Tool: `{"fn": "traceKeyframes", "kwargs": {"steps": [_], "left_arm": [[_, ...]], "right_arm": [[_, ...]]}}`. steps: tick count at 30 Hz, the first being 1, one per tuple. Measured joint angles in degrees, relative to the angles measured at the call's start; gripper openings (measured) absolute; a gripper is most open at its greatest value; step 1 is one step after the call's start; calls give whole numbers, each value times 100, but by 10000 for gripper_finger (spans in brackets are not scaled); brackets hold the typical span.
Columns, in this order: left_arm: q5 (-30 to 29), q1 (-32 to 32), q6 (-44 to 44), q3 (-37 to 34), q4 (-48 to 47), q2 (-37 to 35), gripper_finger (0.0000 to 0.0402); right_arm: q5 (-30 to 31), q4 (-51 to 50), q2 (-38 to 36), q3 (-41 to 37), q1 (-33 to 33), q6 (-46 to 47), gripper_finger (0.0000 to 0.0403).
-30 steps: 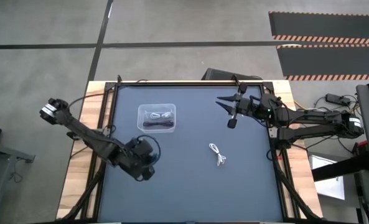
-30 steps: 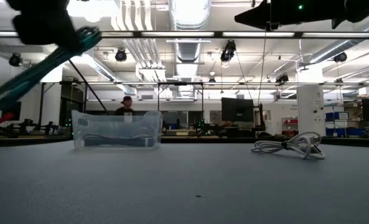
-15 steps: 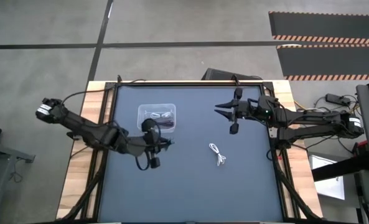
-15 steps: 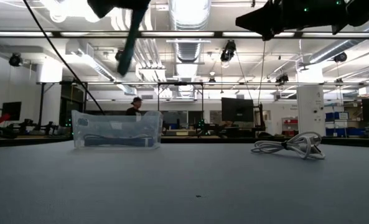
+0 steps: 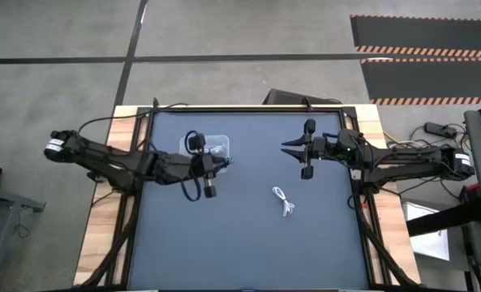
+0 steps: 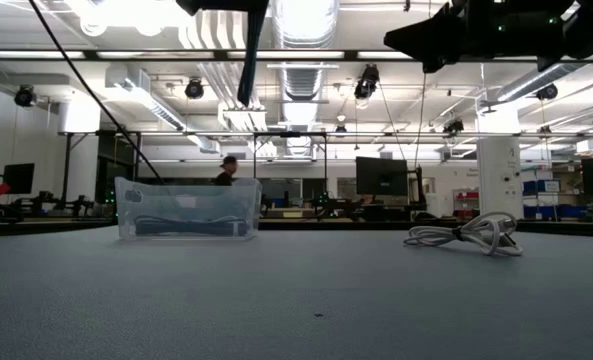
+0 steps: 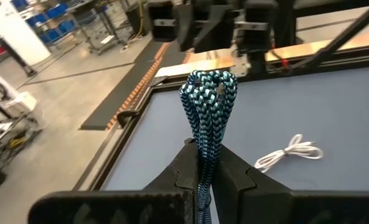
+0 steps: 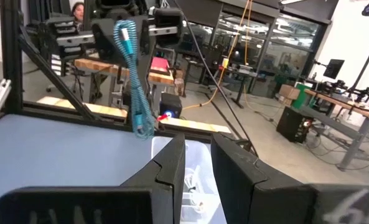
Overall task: Pick and place USB-C Cables
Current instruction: Put the blue charger cable into the bin
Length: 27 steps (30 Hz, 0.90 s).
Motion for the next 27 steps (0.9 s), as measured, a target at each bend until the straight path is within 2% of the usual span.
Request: {"fn": "traceKeyframes", "kwargs": {"steps": [7, 27], "left_arm": [[275, 251, -7, 0, -7, 11, 8], [310, 342, -8, 0, -6, 11, 8]], "right_arm": [[7, 1, -253, -123, 0, -125, 68], [61, -6, -2029, -1040, 0, 72, 68]]}}
